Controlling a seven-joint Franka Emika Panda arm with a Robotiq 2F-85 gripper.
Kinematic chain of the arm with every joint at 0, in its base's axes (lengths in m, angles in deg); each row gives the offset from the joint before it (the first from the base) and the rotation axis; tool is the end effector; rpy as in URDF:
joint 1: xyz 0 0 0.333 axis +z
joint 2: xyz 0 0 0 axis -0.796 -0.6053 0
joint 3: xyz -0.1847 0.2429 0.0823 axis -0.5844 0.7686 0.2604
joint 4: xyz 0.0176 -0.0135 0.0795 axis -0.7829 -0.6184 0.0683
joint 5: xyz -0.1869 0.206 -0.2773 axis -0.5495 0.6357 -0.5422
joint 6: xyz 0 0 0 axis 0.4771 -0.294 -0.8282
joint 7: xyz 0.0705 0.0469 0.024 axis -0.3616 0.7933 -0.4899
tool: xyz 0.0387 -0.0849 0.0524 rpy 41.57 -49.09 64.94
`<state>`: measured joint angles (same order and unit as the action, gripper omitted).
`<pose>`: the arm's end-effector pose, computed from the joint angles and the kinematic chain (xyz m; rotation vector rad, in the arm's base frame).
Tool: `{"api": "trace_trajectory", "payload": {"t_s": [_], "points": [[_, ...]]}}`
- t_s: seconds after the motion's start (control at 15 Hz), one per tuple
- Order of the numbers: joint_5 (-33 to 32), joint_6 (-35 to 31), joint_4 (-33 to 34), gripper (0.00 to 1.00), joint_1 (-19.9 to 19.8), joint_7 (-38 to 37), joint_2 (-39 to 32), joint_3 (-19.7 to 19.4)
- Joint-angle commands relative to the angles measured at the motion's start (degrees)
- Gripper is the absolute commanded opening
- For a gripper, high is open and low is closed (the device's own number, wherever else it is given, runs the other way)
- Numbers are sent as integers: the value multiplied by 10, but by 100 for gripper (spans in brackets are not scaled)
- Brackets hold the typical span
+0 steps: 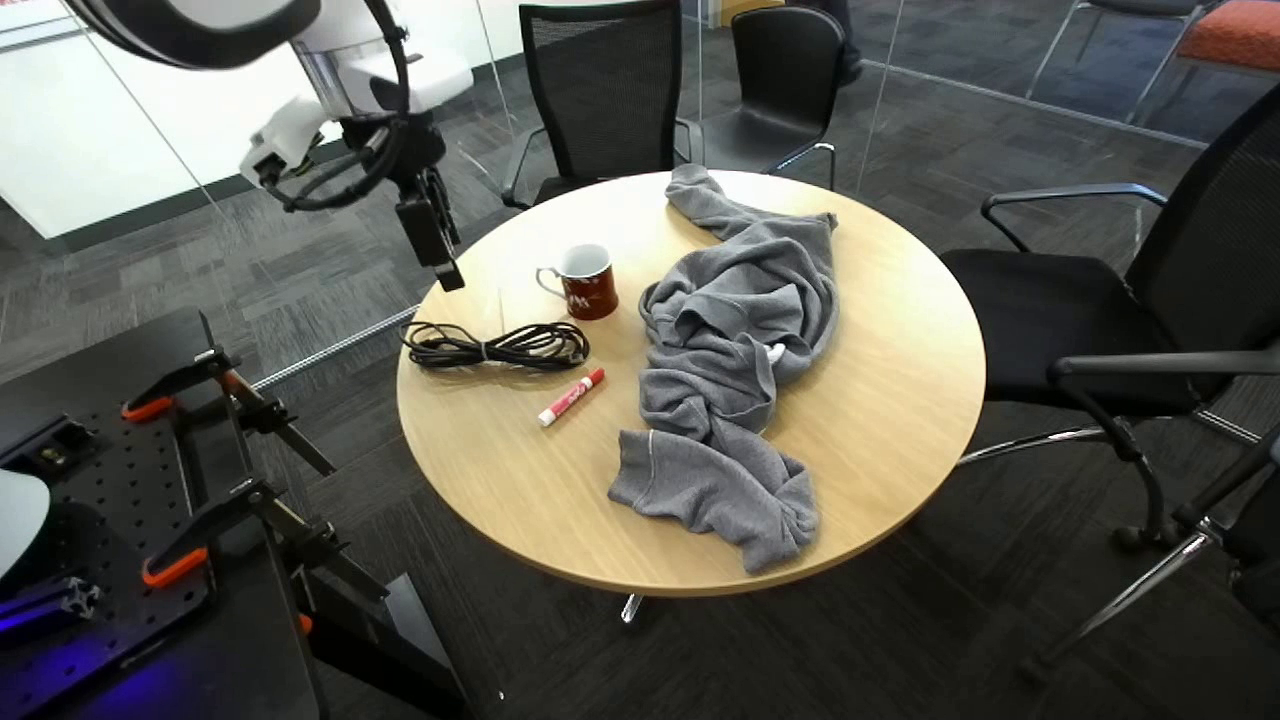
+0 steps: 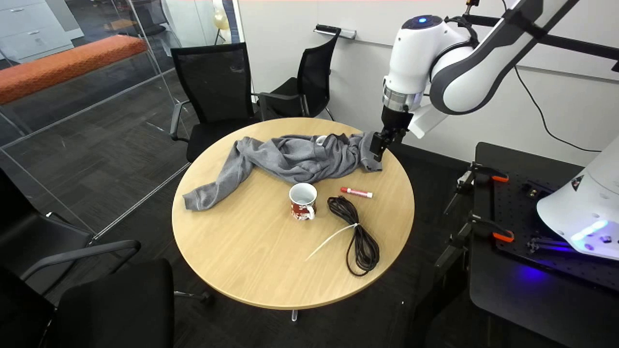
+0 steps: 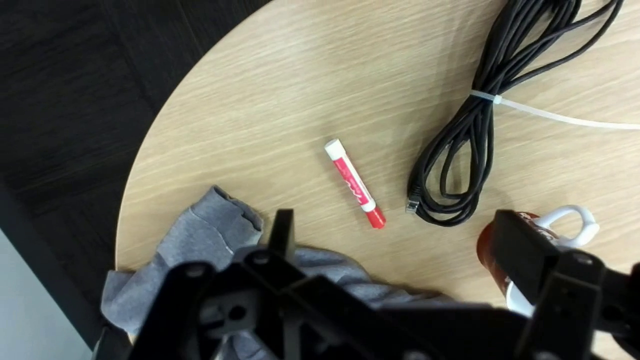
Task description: Put the orange marker in the mug
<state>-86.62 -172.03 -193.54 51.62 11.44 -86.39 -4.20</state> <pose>0.4585 -0.0025 0.1989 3.0175 -0.5755 0.0457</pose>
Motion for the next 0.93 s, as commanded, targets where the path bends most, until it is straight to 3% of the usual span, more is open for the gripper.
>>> {"api": "trace_trajectory", "payload": {"t_s": [0.0,0.33,0.4,0.87], "points": [[44,-17,40,100,28,9,-66,-19],[151,-16,82,100,18,70,-126,2],[136,-10,62,100,39,59,-105,-19],[153,-10,81,100,37,69,-127,-17]]}}
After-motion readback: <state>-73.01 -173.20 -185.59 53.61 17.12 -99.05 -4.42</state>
